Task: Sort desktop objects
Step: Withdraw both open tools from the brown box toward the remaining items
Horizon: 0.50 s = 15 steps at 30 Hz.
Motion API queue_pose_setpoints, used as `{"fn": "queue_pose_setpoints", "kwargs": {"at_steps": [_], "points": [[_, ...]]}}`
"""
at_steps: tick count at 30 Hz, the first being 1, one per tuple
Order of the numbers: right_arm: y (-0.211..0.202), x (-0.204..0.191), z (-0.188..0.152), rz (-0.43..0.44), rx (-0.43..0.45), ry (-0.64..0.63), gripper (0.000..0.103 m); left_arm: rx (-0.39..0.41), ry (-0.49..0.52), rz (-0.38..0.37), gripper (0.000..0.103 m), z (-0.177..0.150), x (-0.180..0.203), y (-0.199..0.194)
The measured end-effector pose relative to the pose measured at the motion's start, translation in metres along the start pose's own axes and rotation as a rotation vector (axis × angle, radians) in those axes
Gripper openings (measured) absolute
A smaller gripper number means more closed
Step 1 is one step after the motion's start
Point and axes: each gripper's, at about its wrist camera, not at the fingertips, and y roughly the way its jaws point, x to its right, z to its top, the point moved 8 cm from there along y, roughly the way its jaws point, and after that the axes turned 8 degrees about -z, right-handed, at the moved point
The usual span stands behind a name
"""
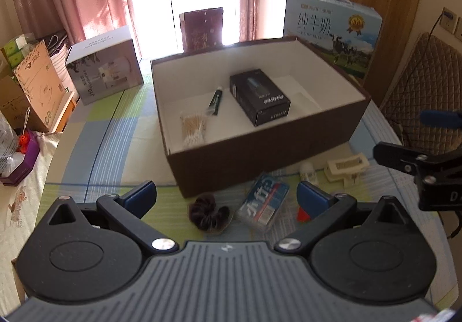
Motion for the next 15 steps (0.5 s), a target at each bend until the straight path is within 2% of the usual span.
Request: {"fn": "queue_pose_setpoints", "kwargs": {"at_steps": [3,6,9,15], "points": [[-0.003,0.000,-0.013,0.011,-0.008,0.003,0.101,-0.019,0.001,-0.001,0.102,-0.013,-0.001,0.000],[-0.002,0.000,-0.031,0.086,-0.075,0.072,0.101,-0.034,0.006,-0.007,0.102,-0.025,0.000,-0.001],[0.002,0.001,-0.050,0.065,-0.145,0.105,0.101,-0.051,0.016,-0.003,0.102,-0.035,-0.001,0.000],[0.006,0.003,-0.073,0.060,-0.232,0.145,0.101,-0.074,0.006,-0.007,0.102,-0.050,-0.003,0.001]]}}
